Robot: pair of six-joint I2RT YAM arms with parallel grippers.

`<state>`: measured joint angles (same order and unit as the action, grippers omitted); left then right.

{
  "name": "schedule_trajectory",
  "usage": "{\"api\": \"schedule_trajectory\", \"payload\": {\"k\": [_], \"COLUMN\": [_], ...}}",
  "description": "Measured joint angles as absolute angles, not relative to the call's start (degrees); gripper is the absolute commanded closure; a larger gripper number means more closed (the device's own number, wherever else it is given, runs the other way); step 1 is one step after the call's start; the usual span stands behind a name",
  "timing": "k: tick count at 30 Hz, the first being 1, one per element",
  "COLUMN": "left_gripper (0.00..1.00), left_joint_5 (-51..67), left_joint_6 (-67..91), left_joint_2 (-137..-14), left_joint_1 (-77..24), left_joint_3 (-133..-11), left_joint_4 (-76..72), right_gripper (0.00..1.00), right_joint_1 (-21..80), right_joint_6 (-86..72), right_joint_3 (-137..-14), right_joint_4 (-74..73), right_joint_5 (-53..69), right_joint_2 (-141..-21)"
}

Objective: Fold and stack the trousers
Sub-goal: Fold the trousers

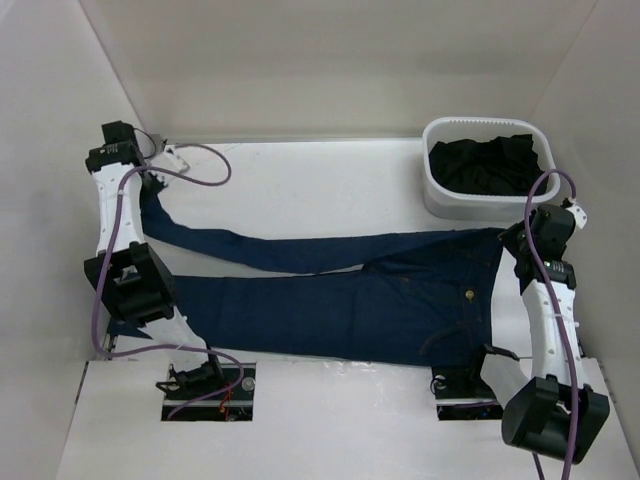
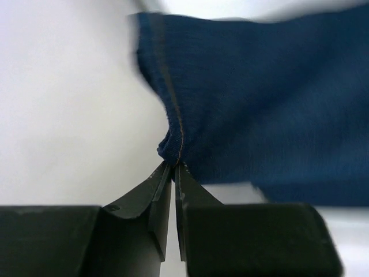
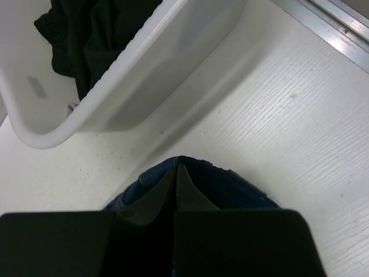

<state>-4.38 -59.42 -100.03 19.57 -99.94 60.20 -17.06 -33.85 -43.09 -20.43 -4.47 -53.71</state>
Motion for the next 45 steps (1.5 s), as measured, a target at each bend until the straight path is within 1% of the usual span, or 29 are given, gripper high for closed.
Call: {"api": "schedule_trajectory", "payload": {"k": [4,8,10,11,14,16,17,20,21,23,26,30,32,35,38,41,45], "left_gripper": [0.94,0.93,0.92,0.91,0.83,0.71,0.65,0.54,0.51,0.48,0.46,0.48,0.48,0.46,0.43,0.43,0.45], "left_joint_5": [-10.1,-15.1,-15.2,-14.6,-12.4,-11.3,-11.0,-8.9,-9.3,-6.5,-4.0,-2.6,-2.2,-1.9,-1.9,-2.0,-1.9], "left_joint_6": [-67.2,-72.1,-73.0,-73.0,-70.7,-68.8,-68.2,-65.3,-64.3,-61.7,-58.7,-57.3,-57.6,-61.3,-67.6,-72.2,-72.5], "left_joint_2": [-100.7,-103.9,-109.4,-114.1,-129.6,-138.0,-140.7,-146.6,-147.0,-146.1,-140.0,-125.7,-118.9,-109.1,-101.5,-98.9,-104.0], "left_joint_1": [17.8,18.1,18.2,18.3,18.3,18.3,18.2,18.3,18.2,18.3,18.8,21.2,23.1,26.0,27.0,25.5,23.3], "left_joint_3": [-98.8,-99.4,-104.0,-109.1,-126.1,-133.1,-134.3,-135.4,-135.7,-135.7,-129.8,-114.4,-107.3,-95.4,-83.9,-76.1,-75.9], "left_joint_4": [70.7,74.9,77.5,78.8,77.3,74.4,73.8,74.5,75.1,75.5,71.8,63.7,59.4,53.6,51.1,50.4,47.7], "right_gripper": [1.00,1.00,1.00,1.00,1.00,1.00,1.00,1.00,1.00,1.00,1.00,1.00,1.00,1.00,1.00,1.00,1.00], "right_joint_1": [-18.2,-18.7,-18.8,-18.8,-18.8,-18.7,-18.7,-18.7,-18.5,-18.2,-17.2,-15.9,-15.1,-14.1,-13.7,-13.5,-13.2], "right_joint_6": [-33.2,-32.3,-32.0,-31.8,-31.1,-30.6,-30.3,-29.6,-29.3,-29.0,-28.5,-28.1,-28.0,-27.7,-27.3,-27.2,-27.2], "right_joint_3": [-43.2,-43.5,-43.5,-43.6,-44.0,-44.2,-44.2,-44.2,-44.2,-44.2,-44.2,-44.2,-44.2,-44.1,-44.1,-44.1,-44.1], "right_joint_4": [-19.7,-19.3,-19.1,-19.0,-19.0,-19.0,-18.9,-19.0,-19.0,-19.0,-19.1,-19.2,-19.2,-19.2,-19.1,-19.0,-19.0], "right_joint_5": [-3.7,-3.4,-3.2,-3.2,-3.2,-3.3,-3.3,-3.3,-3.4,-3.6,-3.7,-4.2,-4.6,-5.0,-5.3,-5.5,-5.6], "right_joint_2": [-53.6,-53.7,-53.9,-54.3,-56.0,-56.9,-57.2,-57.4,-57.4,-57.2,-56.6,-56.0,-56.0,-56.0,-56.3,-57.2,-58.1]}}
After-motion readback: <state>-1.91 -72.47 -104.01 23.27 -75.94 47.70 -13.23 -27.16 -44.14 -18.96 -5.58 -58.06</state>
